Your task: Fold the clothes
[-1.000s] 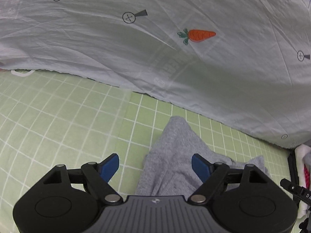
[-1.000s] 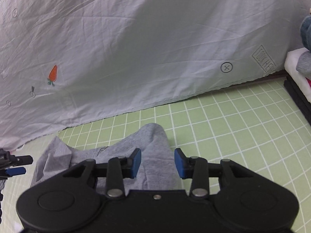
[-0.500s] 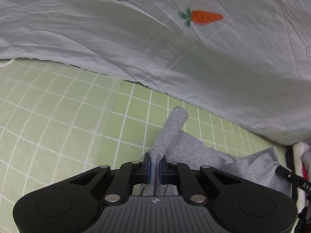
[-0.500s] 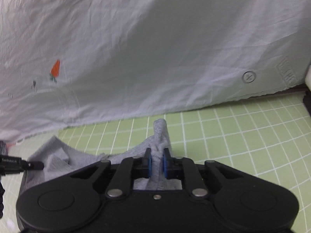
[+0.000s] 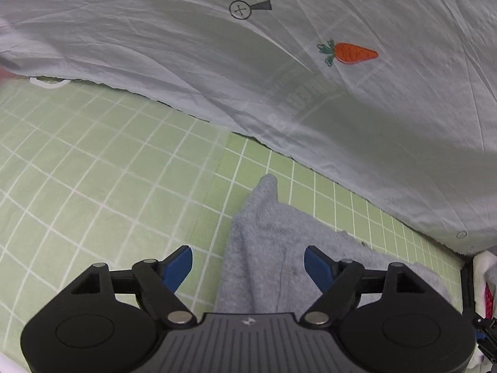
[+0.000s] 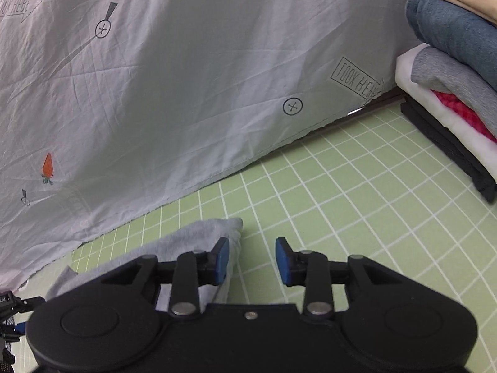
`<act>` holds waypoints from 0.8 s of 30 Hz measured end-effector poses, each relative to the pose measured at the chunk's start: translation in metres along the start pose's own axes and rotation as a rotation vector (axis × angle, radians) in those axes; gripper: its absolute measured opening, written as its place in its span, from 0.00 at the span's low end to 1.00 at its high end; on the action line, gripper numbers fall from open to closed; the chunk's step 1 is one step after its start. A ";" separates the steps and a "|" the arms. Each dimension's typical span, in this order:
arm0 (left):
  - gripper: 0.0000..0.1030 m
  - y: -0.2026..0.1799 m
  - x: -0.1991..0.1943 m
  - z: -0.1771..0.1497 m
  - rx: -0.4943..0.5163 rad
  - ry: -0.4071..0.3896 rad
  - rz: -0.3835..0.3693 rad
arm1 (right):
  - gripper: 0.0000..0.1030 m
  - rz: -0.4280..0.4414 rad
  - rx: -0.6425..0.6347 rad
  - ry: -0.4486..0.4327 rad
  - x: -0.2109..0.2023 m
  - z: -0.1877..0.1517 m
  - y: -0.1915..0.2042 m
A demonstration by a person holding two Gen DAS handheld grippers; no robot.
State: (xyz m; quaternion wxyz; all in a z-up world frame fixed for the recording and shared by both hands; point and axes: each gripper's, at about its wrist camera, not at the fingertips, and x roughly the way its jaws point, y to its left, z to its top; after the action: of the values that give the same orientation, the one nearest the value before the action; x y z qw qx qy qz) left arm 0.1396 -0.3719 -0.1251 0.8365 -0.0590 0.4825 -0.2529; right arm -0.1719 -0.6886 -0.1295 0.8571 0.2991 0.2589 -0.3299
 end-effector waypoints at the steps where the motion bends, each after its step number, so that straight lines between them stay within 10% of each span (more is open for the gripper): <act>1: 0.82 -0.002 -0.004 -0.007 0.014 0.006 0.014 | 0.33 -0.001 -0.009 0.008 -0.007 -0.009 0.000; 12: 0.80 0.015 -0.054 -0.082 0.003 0.044 0.108 | 0.12 0.151 0.102 0.106 -0.063 -0.090 0.007; 20: 0.73 0.035 -0.072 -0.103 -0.077 0.048 0.059 | 0.14 0.256 0.268 0.120 -0.060 -0.101 0.000; 24: 0.73 0.035 -0.058 -0.096 -0.085 0.065 0.018 | 0.30 0.214 0.263 0.144 -0.048 -0.101 0.000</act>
State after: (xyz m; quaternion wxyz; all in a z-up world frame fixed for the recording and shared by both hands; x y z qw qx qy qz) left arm 0.0489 -0.2998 -0.1426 0.8193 -0.0820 0.5204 -0.2264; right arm -0.2278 -0.5996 -0.1679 0.8202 0.4571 0.2410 -0.2456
